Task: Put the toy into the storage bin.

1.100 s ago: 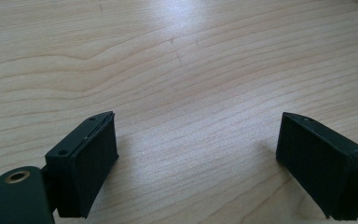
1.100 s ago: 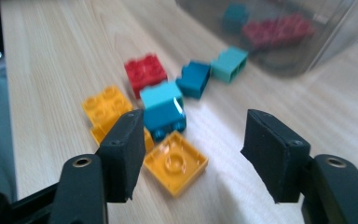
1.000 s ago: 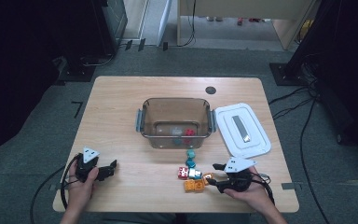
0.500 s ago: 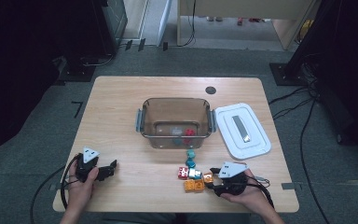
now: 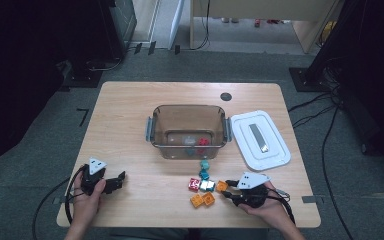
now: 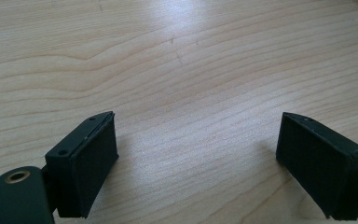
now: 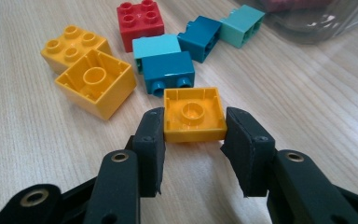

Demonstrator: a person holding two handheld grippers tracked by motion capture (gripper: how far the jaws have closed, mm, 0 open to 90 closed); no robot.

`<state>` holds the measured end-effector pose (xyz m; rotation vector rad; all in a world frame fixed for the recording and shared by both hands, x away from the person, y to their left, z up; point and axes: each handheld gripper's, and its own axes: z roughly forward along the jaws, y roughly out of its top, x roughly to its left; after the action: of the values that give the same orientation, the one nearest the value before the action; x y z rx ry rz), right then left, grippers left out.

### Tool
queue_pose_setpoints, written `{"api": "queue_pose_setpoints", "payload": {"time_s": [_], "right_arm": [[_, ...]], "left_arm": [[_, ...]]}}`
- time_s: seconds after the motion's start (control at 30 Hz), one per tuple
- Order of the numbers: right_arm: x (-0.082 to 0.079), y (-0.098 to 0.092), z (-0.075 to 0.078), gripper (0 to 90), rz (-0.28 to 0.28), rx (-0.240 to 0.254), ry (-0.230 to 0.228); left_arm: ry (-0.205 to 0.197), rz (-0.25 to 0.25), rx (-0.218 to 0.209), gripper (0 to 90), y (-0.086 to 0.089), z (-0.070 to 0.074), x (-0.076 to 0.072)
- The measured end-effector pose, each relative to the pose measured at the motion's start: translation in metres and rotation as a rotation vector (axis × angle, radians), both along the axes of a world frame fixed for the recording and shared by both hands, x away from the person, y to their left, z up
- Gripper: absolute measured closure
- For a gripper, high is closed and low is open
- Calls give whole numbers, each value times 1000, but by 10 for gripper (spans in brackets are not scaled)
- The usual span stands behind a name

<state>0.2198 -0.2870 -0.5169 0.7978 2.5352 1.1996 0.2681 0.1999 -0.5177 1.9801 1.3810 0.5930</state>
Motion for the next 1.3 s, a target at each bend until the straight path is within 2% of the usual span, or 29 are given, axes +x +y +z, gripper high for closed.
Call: {"api": "queue_pose_setpoints", "payload": {"time_s": [0.23, 0.27, 0.33, 0.43, 0.57, 0.67, 0.83, 1.07, 1.3], "right_arm": [[0, -1, 0, 600, 7, -4, -10], [0, -1, -1, 587, 3, -5, -1], [1, 0, -3, 493, -10, -23, 17], [1, 2, -4, 471, -11, -27, 10], [1, 7, -5, 501, -11, -19, 2], [2, 9, -5, 594, -11, -11, -3], [2, 9, -4, 600, -16, -11, -17], [4, -3, 8, 600, -46, 56, -21], [9, -18, 34, 600, -100, 121, -40]], "left_arm": [[0, 0, 0, 123, 0, 0, 0], [0, 0, 0, 123, 0, 0, 0], [0, 0, 0, 123, 0, 0, 0], [0, 0, 0, 123, 0, 0, 0], [0, 0, 0, 123, 0, 0, 0], [0, 0, 0, 123, 0, 0, 0], [0, 0, 0, 123, 0, 0, 0], [0, 0, 0, 123, 0, 0, 0], [0, 0, 0, 123, 0, 0, 0]]}}
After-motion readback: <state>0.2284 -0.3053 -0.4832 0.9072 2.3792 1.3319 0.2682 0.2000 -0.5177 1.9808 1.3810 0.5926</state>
